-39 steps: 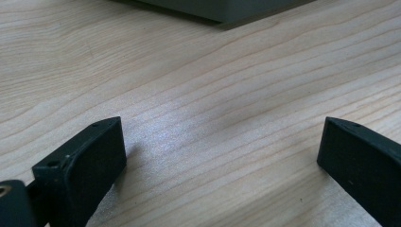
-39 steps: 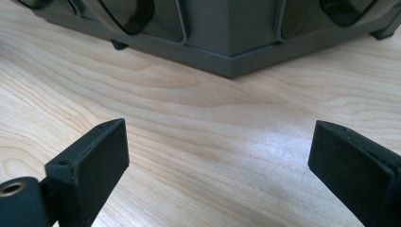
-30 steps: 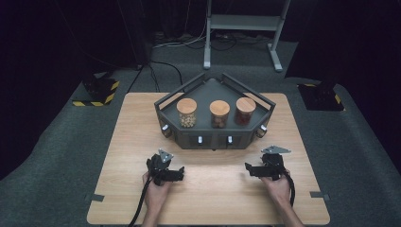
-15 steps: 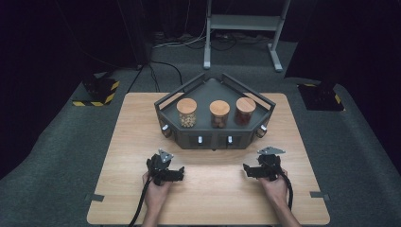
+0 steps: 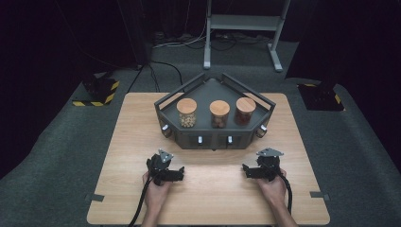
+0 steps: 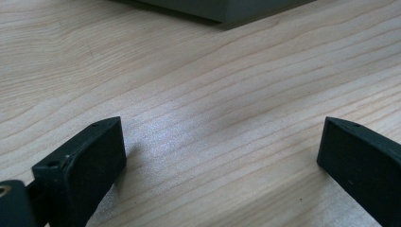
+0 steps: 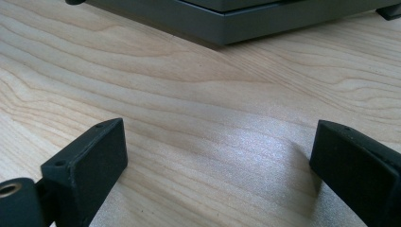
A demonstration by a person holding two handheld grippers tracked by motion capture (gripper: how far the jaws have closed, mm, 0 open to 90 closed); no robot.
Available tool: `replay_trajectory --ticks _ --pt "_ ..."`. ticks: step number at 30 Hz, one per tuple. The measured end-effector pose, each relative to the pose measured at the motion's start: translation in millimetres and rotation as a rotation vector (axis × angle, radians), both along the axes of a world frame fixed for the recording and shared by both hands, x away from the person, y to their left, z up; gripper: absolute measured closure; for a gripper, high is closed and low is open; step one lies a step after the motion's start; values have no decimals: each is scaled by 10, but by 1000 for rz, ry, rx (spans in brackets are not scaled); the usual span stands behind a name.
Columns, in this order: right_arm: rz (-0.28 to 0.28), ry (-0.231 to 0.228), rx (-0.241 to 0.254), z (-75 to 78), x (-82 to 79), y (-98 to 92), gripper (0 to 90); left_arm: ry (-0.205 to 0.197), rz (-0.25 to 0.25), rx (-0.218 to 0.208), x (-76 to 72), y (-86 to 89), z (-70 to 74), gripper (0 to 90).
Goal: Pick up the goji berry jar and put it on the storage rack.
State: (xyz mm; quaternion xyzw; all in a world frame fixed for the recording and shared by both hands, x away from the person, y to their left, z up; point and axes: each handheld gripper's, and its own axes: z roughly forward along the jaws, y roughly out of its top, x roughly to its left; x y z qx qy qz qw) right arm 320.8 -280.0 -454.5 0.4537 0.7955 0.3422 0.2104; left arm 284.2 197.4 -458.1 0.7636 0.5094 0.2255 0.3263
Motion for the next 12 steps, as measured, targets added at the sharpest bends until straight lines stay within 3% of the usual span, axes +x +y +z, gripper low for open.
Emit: replay_trajectory --ticks 9,11,12 --pt "6 2 2 2 9 -12 41 5 -7 -15 14 28 -1 7" --pt "12 2 2 2 10 -24 44 20 -14 -69 37 138 8 3" --pt "10 4 0 8 9 -21 45 20 -14 -69 37 138 8 3"
